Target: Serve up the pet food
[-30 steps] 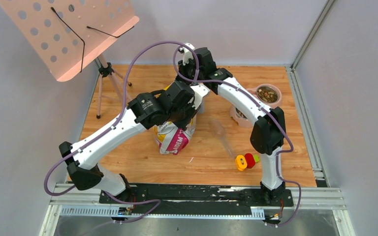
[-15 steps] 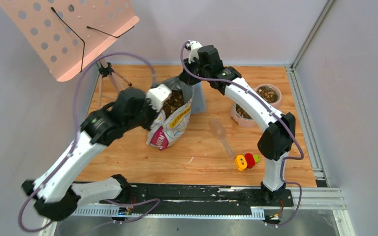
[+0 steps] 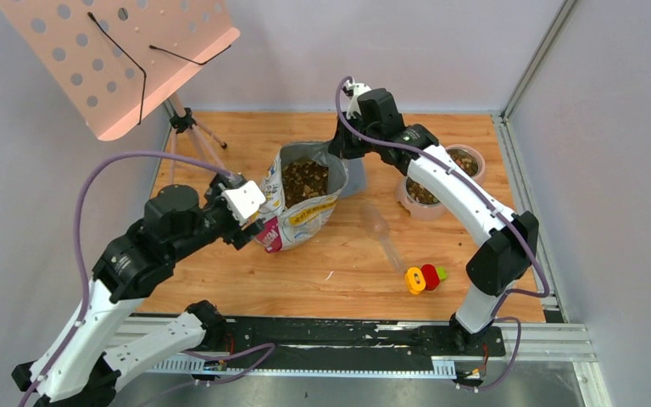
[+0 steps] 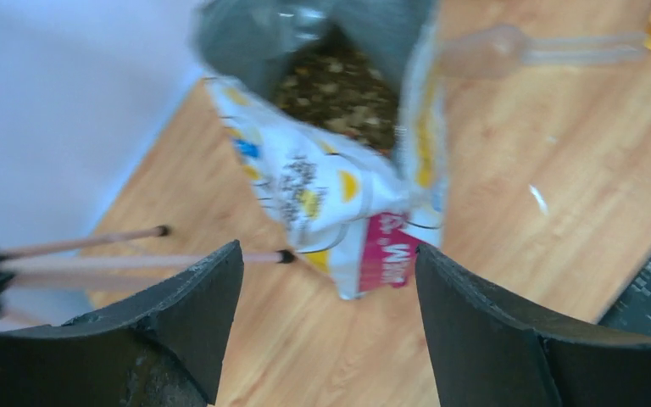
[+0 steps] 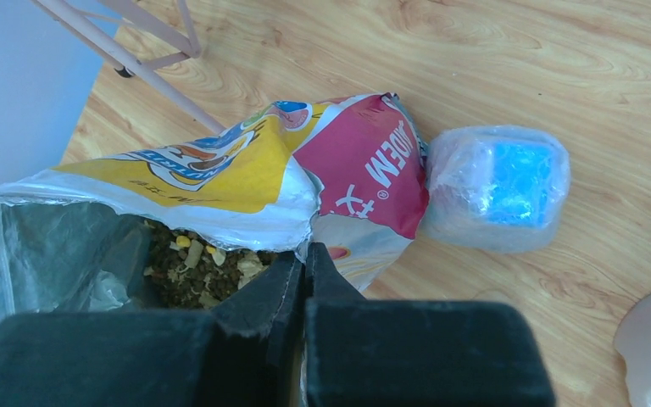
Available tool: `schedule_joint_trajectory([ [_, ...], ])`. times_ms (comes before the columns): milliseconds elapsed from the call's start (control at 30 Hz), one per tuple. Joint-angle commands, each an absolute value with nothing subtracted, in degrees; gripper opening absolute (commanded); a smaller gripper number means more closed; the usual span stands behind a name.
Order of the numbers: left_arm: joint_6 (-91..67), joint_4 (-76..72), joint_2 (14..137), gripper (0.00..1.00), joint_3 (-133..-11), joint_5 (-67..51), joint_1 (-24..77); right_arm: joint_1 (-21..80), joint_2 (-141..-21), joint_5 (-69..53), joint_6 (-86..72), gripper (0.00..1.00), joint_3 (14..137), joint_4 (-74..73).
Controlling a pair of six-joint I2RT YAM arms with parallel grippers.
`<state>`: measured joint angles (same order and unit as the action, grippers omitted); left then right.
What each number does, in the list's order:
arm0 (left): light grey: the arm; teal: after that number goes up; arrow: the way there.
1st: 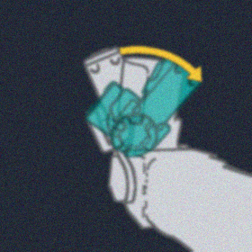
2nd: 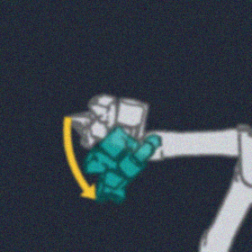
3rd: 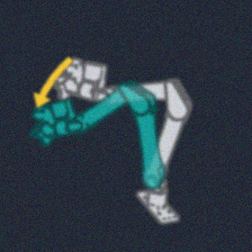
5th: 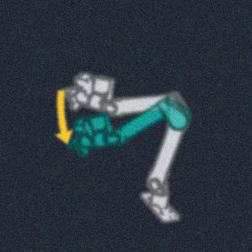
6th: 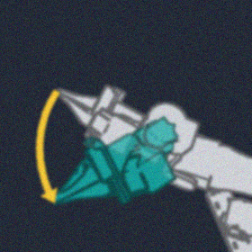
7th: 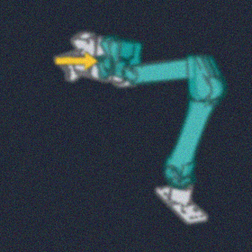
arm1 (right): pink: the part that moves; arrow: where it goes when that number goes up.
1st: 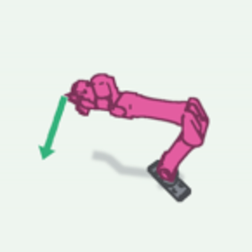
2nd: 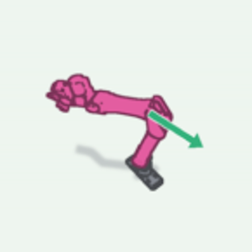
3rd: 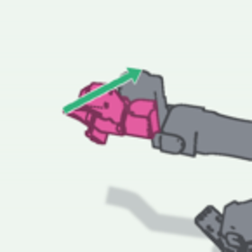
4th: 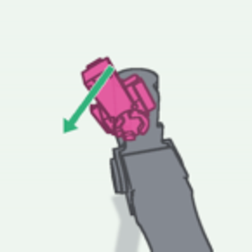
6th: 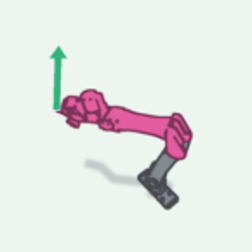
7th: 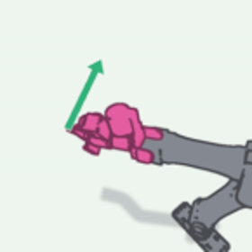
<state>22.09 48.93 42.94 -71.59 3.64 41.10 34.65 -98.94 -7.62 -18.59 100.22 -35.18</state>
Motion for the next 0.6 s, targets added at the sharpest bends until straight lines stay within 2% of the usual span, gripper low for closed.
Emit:
schedule_joint_trajectory([
  [0, 20.88, 49.89, 45.76, 0.83, -70.32, -11.59, 41.05, 34.35, -98.40, -8.72, -21.27, 0.00, 106.05, -29.47],
  [167, 17.32, 50.20, 55.12, 0.80, -74.79, -8.61, 41.06, 34.65, -98.99, -8.95, -21.10, 0.00, 106.03, -28.98],
  [300, 17.87, 46.66, 56.70, 0.78, -72.20, -8.21, 41.39, 34.71, -98.95, -8.83, -21.09, 0.00, 105.78, -28.75],
  [367, 17.76, 46.88, 59.28, 0.74, -71.71, -4.62, 41.70, 34.72, -99.03, -8.38, -21.09, 0.00, 106.17, -28.73],
  [567, 19.88, 45.68, 61.32, 0.51, -72.06, 3.69, 41.75, 34.71, -99.24, -6.59, -21.39, 0.00, 107.71, -28.31],
])
